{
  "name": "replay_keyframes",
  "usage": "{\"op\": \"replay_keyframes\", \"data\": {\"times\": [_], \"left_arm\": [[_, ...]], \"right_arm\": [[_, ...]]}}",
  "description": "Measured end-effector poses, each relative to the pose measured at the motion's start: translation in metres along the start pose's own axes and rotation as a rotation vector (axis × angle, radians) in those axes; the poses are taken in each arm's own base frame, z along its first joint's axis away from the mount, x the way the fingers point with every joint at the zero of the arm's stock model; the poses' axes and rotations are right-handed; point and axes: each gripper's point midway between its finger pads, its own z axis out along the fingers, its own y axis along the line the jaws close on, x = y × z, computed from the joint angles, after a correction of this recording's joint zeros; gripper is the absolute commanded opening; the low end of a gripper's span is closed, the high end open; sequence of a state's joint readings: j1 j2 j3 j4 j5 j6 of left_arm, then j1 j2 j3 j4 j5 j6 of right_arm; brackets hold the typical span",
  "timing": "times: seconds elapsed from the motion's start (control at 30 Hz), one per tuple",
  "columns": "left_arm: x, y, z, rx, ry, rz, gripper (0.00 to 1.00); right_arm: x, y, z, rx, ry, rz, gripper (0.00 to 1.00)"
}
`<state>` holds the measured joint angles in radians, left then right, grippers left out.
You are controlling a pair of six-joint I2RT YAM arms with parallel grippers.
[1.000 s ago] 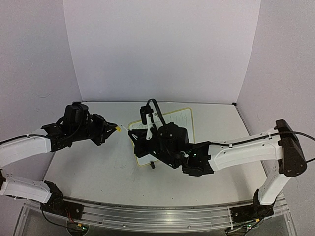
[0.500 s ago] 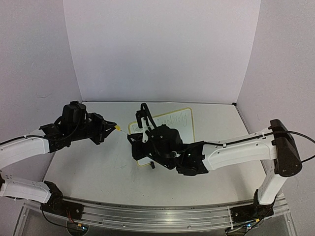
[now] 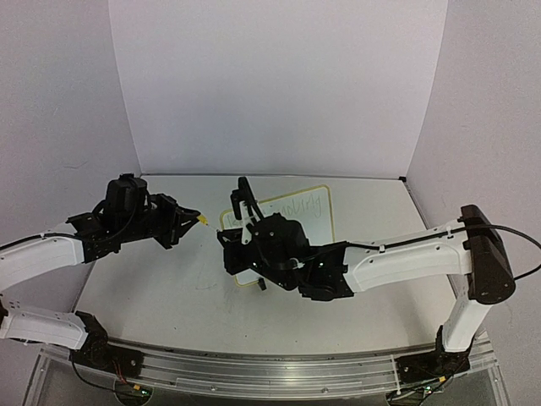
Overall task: Write a sentence on the whiteboard
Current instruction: Insert the whiteboard marker without the cap into the pen cap.
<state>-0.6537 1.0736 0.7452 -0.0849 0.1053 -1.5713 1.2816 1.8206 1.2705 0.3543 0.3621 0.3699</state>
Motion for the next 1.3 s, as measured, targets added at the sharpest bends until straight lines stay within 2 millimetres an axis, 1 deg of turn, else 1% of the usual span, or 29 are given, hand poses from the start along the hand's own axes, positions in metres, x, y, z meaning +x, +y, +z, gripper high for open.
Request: {"op": "replay_keyframes", "data": {"times": [0.27,0.83,1.1,1.3], "left_arm": [[0.000,-0.001,0.000,0.002,0.002,0.001,0.00],[0.001,0.000,0.000,-0.002,0.008,0.007,0.00],[0.002,0.008,0.003,-0.033,0.016,0.018,0.00],[0.004,0.010,0.003,-0.037,0.024,0.023,0.00]], "right_arm": [[0.005,-0.003,0.003,0.017,0.010,-0.006,0.00],[0.005,-0.004,0.003,0.020,0.010,-0.007,0.00],[0.005,-0.004,0.003,0.020,0.010,-0.007,0.00],[0.005,-0.004,0.003,0.020,0.010,-0.007,0.00]]}}
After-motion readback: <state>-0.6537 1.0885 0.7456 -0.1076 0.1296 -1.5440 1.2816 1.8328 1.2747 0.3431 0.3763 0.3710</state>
